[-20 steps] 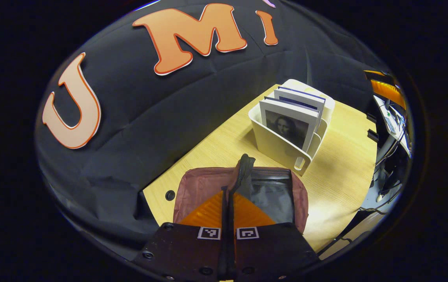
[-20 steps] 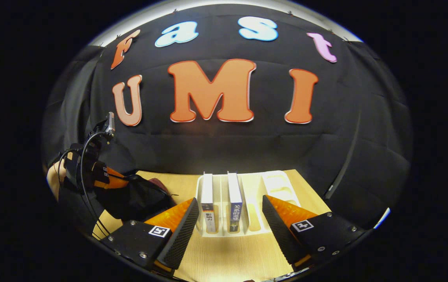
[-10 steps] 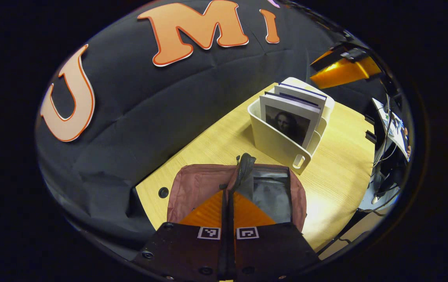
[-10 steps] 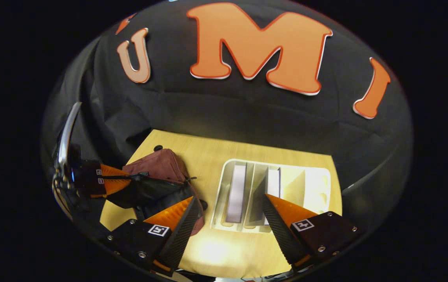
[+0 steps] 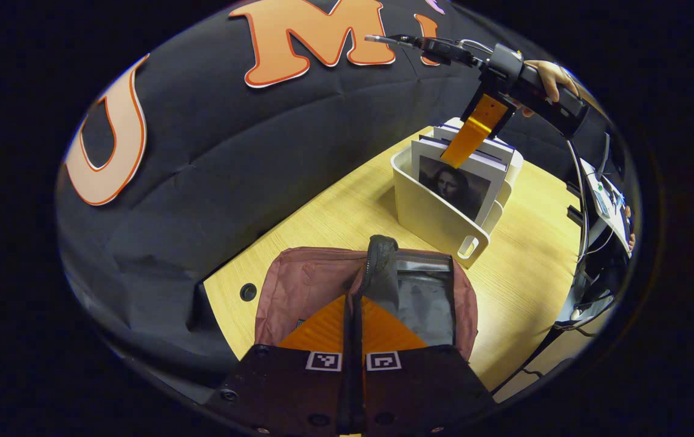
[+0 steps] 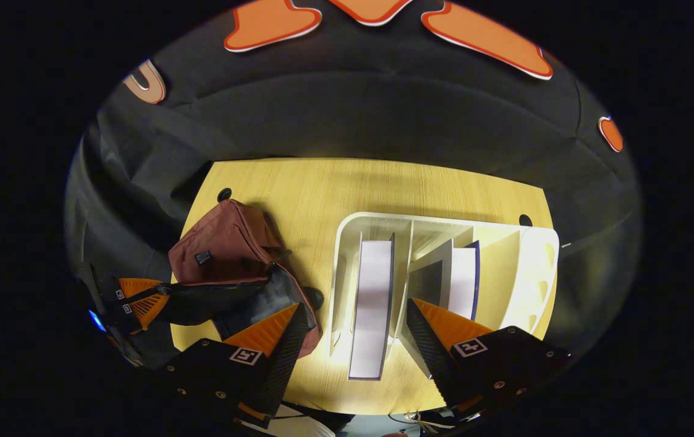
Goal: Open the schoolbag, grab two books from the bookshelf and put them into the schoolbag.
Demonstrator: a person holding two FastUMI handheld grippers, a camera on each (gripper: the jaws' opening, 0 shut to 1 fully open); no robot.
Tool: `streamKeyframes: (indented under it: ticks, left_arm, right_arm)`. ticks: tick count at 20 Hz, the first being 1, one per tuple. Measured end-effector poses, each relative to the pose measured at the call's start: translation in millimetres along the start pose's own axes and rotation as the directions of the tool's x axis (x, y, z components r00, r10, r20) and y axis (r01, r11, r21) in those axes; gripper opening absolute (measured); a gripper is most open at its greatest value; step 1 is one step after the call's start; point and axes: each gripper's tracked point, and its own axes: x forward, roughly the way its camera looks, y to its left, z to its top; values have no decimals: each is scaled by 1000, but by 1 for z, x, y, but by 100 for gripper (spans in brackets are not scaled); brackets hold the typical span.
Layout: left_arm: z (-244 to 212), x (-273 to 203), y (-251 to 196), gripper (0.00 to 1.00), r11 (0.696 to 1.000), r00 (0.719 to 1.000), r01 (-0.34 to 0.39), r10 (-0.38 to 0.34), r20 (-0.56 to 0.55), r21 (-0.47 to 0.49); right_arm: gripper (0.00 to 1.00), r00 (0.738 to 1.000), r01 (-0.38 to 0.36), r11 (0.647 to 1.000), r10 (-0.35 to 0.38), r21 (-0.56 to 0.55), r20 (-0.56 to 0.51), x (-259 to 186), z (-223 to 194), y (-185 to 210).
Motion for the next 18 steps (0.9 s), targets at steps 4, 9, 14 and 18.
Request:
streamKeyframes:
  ticks: [4,9,14,18]
  left_arm:
    - [2,3,2,1,1000,1000,0,0,-6,13]
    - [-1,7,6,1,1000,1000,-5,5,-12,5]
    - [-3,9,6,1,1000,1000,-3,3,-15,-4]
    - [-6,11,3,1,1000,1000,5,-6,-21,-21]
  right_arm:
    - [98,997,19,1000,-18,8,-74,21,-6,-6]
    - [74,992,14,998,-7,56,-123,43,-13,-7]
    - [36,994,8,996,1,84,-109,32,-9,-7]
    - [36,998,2,996,3,93,-58,7,-1,-4]
